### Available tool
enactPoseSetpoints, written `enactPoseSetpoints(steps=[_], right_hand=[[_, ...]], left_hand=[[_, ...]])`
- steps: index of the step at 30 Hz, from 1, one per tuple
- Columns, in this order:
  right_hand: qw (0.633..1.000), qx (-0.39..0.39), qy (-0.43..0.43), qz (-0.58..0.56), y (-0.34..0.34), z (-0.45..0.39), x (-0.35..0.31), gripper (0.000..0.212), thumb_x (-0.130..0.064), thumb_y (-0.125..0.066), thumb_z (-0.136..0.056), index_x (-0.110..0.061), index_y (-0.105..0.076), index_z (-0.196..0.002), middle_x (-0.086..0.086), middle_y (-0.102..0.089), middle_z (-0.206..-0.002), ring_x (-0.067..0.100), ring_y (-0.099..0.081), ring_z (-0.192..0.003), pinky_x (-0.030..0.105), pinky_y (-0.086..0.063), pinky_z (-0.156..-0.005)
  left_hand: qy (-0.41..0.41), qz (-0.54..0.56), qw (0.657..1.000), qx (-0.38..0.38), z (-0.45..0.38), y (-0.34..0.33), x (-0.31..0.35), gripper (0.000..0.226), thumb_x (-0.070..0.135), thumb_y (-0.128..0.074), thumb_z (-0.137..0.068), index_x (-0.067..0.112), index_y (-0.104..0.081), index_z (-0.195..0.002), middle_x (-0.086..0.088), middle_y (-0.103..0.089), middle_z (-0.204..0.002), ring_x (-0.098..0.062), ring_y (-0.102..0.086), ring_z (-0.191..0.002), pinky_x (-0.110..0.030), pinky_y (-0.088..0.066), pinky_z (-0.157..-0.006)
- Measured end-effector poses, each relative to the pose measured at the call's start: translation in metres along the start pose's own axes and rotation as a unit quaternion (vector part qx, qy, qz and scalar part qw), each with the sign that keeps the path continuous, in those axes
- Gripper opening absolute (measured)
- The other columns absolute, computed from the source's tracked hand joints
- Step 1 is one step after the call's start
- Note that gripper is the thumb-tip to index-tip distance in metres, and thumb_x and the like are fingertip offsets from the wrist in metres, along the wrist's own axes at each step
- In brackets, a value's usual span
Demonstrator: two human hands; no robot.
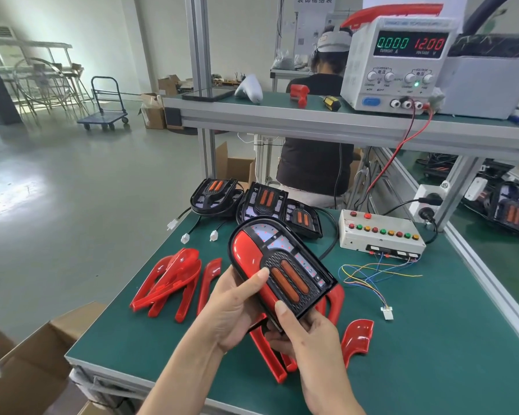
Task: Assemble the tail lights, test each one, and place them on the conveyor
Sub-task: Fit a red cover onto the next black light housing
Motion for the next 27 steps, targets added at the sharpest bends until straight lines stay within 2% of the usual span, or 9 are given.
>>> enactPoseSetpoints(steps=[2, 4, 12, 18, 22, 27], right_hand=[[1.0, 0.003, 0.003, 0.019, 0.0, 0.0, -0.001, 0.045, -0.045, -0.083, -0.066, -0.015, -0.078, -0.099, 0.012, -0.078, -0.083, 0.023, -0.076, -0.074, 0.031, -0.059, -0.064], [0.999, 0.006, 0.011, 0.037, 0.002, 0.0, -0.002, 0.049, -0.048, -0.083, -0.061, -0.014, -0.078, -0.095, 0.013, -0.077, -0.078, 0.021, -0.074, -0.07, 0.03, -0.059, -0.063], [0.999, 0.019, 0.04, 0.028, 0.006, 0.004, -0.003, 0.042, -0.04, -0.085, -0.063, -0.011, -0.077, -0.094, 0.015, -0.075, -0.072, 0.019, -0.071, -0.061, 0.023, -0.055, -0.054], [0.998, 0.024, 0.042, 0.032, 0.005, 0.004, -0.003, 0.041, -0.039, -0.085, -0.063, -0.016, -0.077, -0.096, 0.013, -0.076, -0.075, 0.019, -0.073, -0.063, 0.022, -0.055, -0.054], [0.998, 0.016, 0.041, 0.042, 0.004, 0.003, -0.006, 0.041, -0.04, -0.086, -0.063, -0.017, -0.078, -0.096, 0.012, -0.077, -0.078, 0.021, -0.074, -0.067, 0.023, -0.057, -0.057], [0.998, 0.02, 0.05, 0.04, 0.001, 0.005, -0.004, 0.03, -0.018, -0.087, -0.074, -0.015, -0.075, -0.102, 0.006, -0.079, -0.079, 0.012, -0.074, -0.065, 0.019, -0.055, -0.055]], left_hand=[[-0.015, -0.012, 1.0, -0.002, 0.0, -0.003, 0.0, 0.045, 0.012, -0.065, -0.094, -0.001, -0.052, -0.135, -0.03, -0.063, -0.129, -0.046, -0.064, -0.117, -0.048, -0.057, -0.088], [-0.032, -0.027, 0.999, 0.001, -0.001, -0.005, -0.003, 0.045, 0.012, -0.063, -0.095, -0.002, -0.052, -0.136, -0.03, -0.063, -0.13, -0.047, -0.063, -0.118, -0.048, -0.057, -0.09], [-0.051, -0.027, 0.998, 0.004, 0.0, -0.006, -0.01, 0.039, 0.016, -0.066, -0.095, 0.005, -0.058, -0.131, -0.029, -0.063, -0.13, -0.047, -0.062, -0.119, -0.053, -0.055, -0.096], [-0.054, -0.02, 0.998, 0.0, 0.001, -0.004, -0.011, 0.043, 0.019, -0.068, -0.095, 0.004, -0.056, -0.133, -0.03, -0.061, -0.133, -0.049, -0.059, -0.123, -0.059, -0.05, -0.103], [-0.037, 0.005, 0.999, -0.021, 0.003, -0.003, -0.007, 0.046, 0.032, -0.062, -0.1, 0.006, -0.055, -0.137, -0.029, -0.057, -0.138, -0.046, -0.057, -0.128, -0.059, -0.047, -0.105], [-0.051, -0.029, 0.998, -0.004, 0.004, -0.003, -0.008, 0.038, 0.024, -0.062, -0.099, 0.008, -0.059, -0.133, -0.028, -0.061, -0.134, -0.047, -0.06, -0.124, -0.059, -0.05, -0.103]])
Point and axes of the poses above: each hand's wrist, its own z-axis away from the middle knuckle, its own y-axis out of the back of the hand, x = y × z, the point moved 3 cm from there along -z, towards the middle knuckle
